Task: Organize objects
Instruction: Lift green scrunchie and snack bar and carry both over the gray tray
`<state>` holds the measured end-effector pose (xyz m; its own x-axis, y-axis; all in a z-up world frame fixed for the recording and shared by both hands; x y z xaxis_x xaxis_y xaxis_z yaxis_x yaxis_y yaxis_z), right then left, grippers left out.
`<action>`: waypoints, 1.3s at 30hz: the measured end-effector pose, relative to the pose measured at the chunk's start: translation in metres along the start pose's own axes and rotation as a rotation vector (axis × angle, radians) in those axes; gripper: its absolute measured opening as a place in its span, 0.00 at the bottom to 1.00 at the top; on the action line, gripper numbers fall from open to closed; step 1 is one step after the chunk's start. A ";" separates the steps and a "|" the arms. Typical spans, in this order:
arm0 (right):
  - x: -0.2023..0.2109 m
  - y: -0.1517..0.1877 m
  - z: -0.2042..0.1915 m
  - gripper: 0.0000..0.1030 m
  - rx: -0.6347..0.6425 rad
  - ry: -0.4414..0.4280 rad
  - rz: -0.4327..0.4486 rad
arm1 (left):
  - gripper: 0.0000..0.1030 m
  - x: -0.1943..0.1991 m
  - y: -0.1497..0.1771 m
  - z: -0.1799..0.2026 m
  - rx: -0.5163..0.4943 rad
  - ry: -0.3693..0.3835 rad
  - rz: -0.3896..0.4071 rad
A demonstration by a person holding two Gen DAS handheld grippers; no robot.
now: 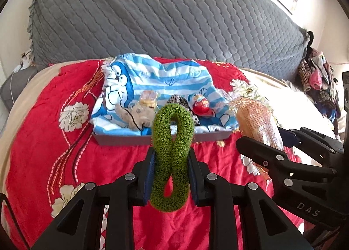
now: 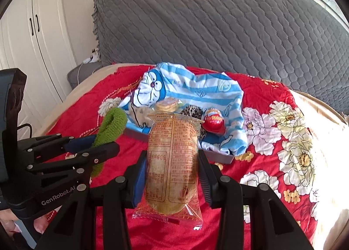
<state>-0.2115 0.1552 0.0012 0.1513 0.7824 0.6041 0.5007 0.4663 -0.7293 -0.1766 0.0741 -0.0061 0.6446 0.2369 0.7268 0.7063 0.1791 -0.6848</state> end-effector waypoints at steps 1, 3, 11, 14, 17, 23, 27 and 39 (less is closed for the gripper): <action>0.001 -0.003 0.000 0.42 -0.002 -0.002 0.007 | 0.27 0.000 -0.003 0.000 0.001 -0.001 0.003; 0.002 -0.007 -0.002 0.42 -0.004 -0.006 0.018 | 0.27 0.001 -0.007 0.001 -0.003 0.000 0.010; 0.002 -0.029 -0.006 0.42 -0.023 -0.014 0.071 | 0.27 -0.004 -0.019 -0.001 0.001 -0.008 0.025; 0.001 -0.036 -0.007 0.42 -0.026 -0.018 0.087 | 0.27 -0.005 -0.025 -0.003 0.000 -0.014 0.034; -0.001 -0.041 -0.006 0.42 -0.026 -0.014 0.099 | 0.27 -0.007 -0.030 -0.006 0.006 -0.018 0.039; -0.005 -0.052 -0.006 0.42 -0.029 -0.008 0.129 | 0.27 -0.014 -0.039 -0.009 0.010 -0.021 0.048; -0.007 -0.063 -0.006 0.42 -0.028 -0.005 0.163 | 0.27 -0.021 -0.044 -0.012 0.014 -0.031 0.050; -0.028 -0.066 0.009 0.42 -0.041 0.005 0.154 | 0.27 -0.057 -0.058 -0.016 0.034 -0.026 0.037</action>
<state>-0.2565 0.1063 0.0300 0.2336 0.8412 0.4877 0.5053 0.3235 -0.8000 -0.2499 0.0352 -0.0070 0.6623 0.2683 0.6996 0.6713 0.2024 -0.7131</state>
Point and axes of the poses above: each gripper's, at about its wrist camera, not at the fingertips, and x roughly against the way its jaws point, z to its right, y to its underside, the point moved 9 cm from there along -x, roughly the way its jaws point, and after that the axes turned 11 degrees about -y, right-handed, at the moved point
